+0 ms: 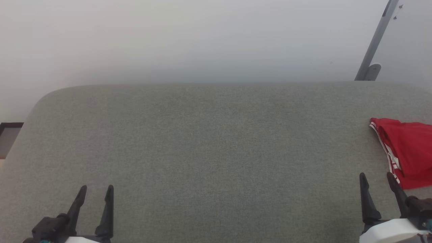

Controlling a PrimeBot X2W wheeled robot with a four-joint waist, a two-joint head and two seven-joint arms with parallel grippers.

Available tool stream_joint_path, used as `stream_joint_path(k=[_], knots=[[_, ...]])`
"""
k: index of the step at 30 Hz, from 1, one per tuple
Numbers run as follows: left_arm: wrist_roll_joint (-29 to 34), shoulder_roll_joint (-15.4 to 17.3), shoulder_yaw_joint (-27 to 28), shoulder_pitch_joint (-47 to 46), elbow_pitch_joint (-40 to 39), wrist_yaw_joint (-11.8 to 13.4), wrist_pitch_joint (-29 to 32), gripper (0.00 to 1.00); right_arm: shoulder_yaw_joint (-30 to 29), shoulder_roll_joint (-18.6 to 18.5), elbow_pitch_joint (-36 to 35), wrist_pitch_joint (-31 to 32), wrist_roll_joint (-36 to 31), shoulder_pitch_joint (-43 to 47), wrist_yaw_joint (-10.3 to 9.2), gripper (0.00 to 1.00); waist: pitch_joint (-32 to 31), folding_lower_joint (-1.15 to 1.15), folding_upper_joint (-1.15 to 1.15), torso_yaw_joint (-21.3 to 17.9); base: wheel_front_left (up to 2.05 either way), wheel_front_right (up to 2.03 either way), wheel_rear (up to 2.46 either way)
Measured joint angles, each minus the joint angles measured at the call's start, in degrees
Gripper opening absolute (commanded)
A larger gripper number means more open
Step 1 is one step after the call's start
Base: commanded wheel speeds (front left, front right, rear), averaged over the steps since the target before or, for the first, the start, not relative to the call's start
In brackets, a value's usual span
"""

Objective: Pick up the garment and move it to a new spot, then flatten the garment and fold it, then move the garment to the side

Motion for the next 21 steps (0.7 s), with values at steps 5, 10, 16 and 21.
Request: stream_joint_path(k=[5, 10, 16, 21], knots=[[0.11, -0.78, -0.32, 0.18, 0.8, 0.0, 0.08, 0.0, 0.31, 0.42, 0.88, 0.03, -0.1, 0.27, 0.0, 0.0, 0.04, 0.0, 0.0, 0.11, 0.0, 0.0, 0.0], [-0.37, -2.52, -0.82, 1.0, 3.27, 0.0, 0.42, 0.0, 0.51, 1.27, 3.43, 0.65, 0.29, 1.86, 0.0, 0.0, 0.07, 0.0, 0.0, 0.09, 0.0, 0.0, 0.0], [-6.05, -2.97, -0.63, 0.92, 3.61, 0.0, 2.13, 0.0, 0.43, 1.63, 3.79, 2.57, 6.75, 1.7, 0.0, 0.0, 0.19, 0.0, 0.0, 0.01, 0.0, 0.0, 0.0], [-11.09, -3.64, -0.38, -0.01, 3.68, 0.0, 3.44, 0.0, 0.53, 1.86, 3.69, 3.86, 12.13, 1.01, 0.0, 0.0, 0.29, 0.0, 0.0, -0.05, 0.0, 0.0, 0.0]])
